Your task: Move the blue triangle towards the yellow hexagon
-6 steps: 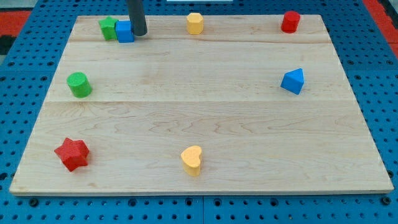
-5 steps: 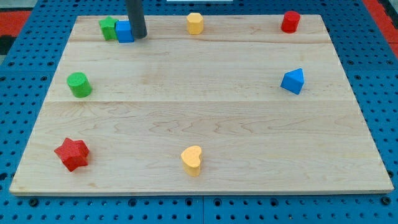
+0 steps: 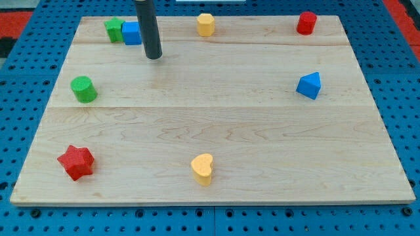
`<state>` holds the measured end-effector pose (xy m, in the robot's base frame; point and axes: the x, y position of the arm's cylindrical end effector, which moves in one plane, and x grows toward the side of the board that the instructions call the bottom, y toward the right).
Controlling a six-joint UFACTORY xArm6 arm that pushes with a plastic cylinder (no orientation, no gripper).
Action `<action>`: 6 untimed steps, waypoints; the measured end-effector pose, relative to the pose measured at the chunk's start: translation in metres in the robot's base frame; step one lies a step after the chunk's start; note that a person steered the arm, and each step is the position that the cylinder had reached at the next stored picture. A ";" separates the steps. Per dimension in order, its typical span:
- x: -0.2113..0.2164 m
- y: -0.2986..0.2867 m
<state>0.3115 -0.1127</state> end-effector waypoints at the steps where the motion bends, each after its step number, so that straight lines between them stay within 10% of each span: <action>1: 0.000 0.016; 6: -0.001 0.139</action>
<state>0.3102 0.0266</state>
